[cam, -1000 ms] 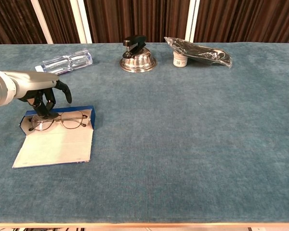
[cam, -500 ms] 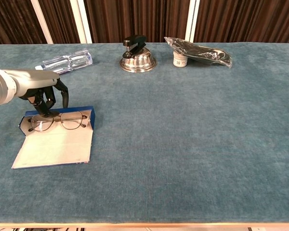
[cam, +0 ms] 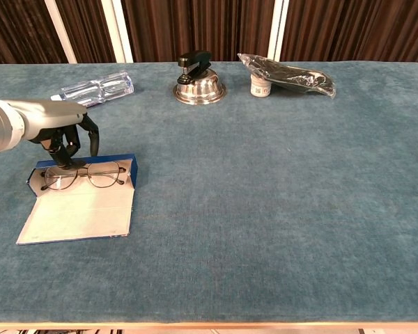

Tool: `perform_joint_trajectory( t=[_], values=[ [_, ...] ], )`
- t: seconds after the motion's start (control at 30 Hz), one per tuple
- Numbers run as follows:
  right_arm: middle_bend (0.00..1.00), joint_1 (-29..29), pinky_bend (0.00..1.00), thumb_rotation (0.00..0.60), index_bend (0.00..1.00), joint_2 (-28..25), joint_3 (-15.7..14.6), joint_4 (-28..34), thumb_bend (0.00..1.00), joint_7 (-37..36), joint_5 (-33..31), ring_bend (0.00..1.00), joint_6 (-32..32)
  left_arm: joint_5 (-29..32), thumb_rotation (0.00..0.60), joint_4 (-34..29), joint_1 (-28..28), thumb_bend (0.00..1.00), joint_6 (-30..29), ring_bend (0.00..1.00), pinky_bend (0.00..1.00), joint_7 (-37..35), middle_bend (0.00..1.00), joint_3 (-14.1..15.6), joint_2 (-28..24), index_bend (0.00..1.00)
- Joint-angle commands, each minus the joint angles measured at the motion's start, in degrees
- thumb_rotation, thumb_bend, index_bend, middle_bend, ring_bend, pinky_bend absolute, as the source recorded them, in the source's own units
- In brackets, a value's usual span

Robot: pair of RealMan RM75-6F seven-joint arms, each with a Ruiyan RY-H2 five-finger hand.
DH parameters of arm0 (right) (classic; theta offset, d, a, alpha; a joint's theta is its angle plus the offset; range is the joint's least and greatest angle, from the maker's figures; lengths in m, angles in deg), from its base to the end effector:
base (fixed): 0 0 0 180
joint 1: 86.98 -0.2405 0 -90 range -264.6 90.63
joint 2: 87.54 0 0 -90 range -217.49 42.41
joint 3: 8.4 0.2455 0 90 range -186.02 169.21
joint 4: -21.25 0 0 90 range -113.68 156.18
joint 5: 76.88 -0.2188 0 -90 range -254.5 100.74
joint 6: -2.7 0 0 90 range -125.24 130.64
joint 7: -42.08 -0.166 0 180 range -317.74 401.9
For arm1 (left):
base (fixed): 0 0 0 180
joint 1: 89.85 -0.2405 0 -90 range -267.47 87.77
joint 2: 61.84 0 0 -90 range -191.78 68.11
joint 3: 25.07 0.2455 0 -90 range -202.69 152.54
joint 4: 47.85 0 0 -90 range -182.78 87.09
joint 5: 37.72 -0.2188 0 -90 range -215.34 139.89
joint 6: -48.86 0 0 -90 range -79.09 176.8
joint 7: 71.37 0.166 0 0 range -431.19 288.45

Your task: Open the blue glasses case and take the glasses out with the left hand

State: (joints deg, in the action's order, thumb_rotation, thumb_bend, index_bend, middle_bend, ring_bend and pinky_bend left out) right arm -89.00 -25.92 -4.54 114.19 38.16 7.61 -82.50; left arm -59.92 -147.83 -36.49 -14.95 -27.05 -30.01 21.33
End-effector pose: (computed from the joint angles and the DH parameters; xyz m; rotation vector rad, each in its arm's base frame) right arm -0.3182 -0.1913 0.1641 1.3083 -0.9527 0.9006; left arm -0.1511 0.3421 -0.0235 -1.7684 -1.0824 -0.4471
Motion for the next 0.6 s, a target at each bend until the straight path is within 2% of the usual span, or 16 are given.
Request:
perform_joint_trajectory(
  t=[0.03, 0.6],
  values=[
    [0.00, 0.01, 0.21, 0.600, 0.00, 0.01, -0.01, -0.01, 0.18, -0.01, 0.01, 0.00, -0.01, -0.07, 0.600, -0.05, 0.04, 0.39, -0.29, 0.99, 1.00, 0.27, 0.83, 0.02, 0.03, 0.44],
    [0.00, 0.02, 0.21, 0.600, 0.00, -0.04, 0.01, 0.05, 0.18, -0.10, -0.02, 0.00, -0.03, -1.38, 0.600, 0.60, -0.30, 0.37, -2.58, 0.99, 1.00, 2.54, 0.85, 1.13, 1.99, 0.46]
  ],
)
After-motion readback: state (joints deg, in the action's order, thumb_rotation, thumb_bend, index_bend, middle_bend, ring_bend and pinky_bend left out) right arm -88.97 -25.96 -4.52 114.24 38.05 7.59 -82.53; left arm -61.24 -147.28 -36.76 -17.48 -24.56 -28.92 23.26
